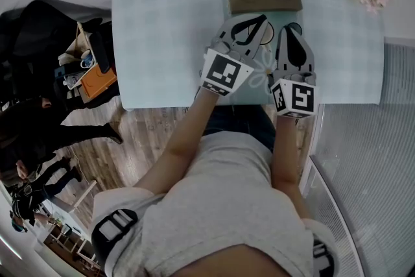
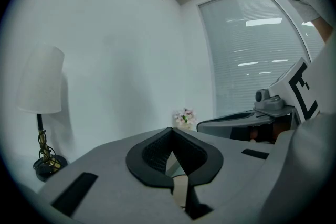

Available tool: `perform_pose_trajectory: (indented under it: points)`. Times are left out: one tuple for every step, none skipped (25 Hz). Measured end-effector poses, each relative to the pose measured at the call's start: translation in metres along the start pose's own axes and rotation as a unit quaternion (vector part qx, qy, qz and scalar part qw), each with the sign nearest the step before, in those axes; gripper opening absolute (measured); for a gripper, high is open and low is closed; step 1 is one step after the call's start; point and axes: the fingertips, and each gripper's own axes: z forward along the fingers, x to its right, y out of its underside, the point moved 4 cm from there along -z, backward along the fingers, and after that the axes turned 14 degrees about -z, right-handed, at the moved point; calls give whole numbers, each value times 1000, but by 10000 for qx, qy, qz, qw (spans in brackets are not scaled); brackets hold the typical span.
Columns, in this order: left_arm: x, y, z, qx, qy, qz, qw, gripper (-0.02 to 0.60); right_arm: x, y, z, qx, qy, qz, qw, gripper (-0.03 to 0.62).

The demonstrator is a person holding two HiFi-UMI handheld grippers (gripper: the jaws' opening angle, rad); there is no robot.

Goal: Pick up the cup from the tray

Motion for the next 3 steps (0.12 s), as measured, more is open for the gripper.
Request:
perform_pose_trajectory:
  points:
    - [0,0,0,1,-8,5,10000,8,-1,-1,1,5,-9,7,10000,8]
    - [-1,-1,0,2,-16,7,10000,8,-2,-1,2,9,-19,14,10000,8]
    - [-1,-1,0,3,-25,8,10000,8,-2,-2,4,13,-29,21,10000,8]
